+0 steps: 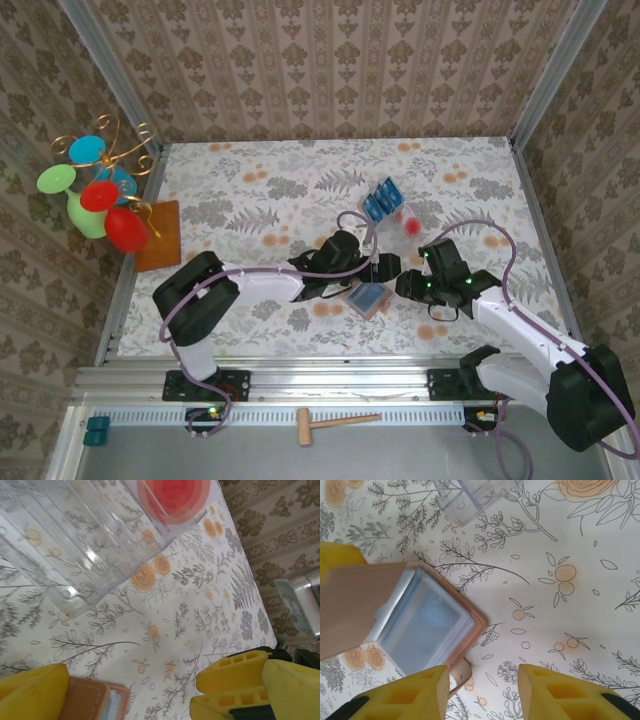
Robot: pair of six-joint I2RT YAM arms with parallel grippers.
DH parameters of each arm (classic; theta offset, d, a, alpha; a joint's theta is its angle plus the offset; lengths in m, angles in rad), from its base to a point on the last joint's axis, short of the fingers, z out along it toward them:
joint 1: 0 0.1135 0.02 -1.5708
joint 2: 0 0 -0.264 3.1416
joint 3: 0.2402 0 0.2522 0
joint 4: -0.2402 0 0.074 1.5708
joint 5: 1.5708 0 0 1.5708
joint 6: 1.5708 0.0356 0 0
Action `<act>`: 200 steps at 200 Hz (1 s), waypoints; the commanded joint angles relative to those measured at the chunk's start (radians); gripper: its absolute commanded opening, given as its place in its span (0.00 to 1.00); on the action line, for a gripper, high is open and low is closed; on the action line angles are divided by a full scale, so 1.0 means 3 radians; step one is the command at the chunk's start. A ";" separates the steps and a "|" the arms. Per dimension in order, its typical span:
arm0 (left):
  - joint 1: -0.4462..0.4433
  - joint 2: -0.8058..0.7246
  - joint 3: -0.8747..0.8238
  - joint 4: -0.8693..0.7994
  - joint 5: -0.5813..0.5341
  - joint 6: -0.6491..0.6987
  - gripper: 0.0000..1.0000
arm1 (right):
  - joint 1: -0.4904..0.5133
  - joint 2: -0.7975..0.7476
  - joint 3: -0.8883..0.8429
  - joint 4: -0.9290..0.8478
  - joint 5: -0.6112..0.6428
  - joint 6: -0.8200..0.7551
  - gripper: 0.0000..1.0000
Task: Put the credit cards into the card holder
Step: Close the card holder at the center of the table.
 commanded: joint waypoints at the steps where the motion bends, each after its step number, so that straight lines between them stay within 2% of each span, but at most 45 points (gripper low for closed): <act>1: 0.0109 -0.0246 -0.0153 -0.0056 -0.0048 0.0023 1.00 | -0.0005 0.0116 -0.0089 0.0096 -0.0197 0.0020 0.46; 40: 0.0177 -0.0396 -0.0396 0.0001 0.0134 -0.0043 1.00 | 0.0108 0.0512 -0.0154 0.0569 -0.0446 0.0178 0.46; 55: 0.0164 -0.0443 -0.0496 0.0020 0.0152 -0.0061 1.00 | 0.0192 0.0712 -0.0130 0.0784 -0.0516 0.0265 0.49; 79: 0.0162 -0.0541 -0.0654 0.0121 0.0193 -0.0079 1.00 | 0.0352 0.1023 0.0019 0.1010 -0.0551 0.0360 0.52; 128: 0.0153 -0.0825 -0.0895 0.0337 0.0134 -0.0094 1.00 | 0.0480 0.1641 0.0369 0.1464 -0.0731 0.0520 0.49; 200: -0.0022 -0.0668 -0.0851 0.0733 0.0134 -0.0184 1.00 | 0.0388 0.1794 0.0711 0.1351 -0.0741 0.0412 0.47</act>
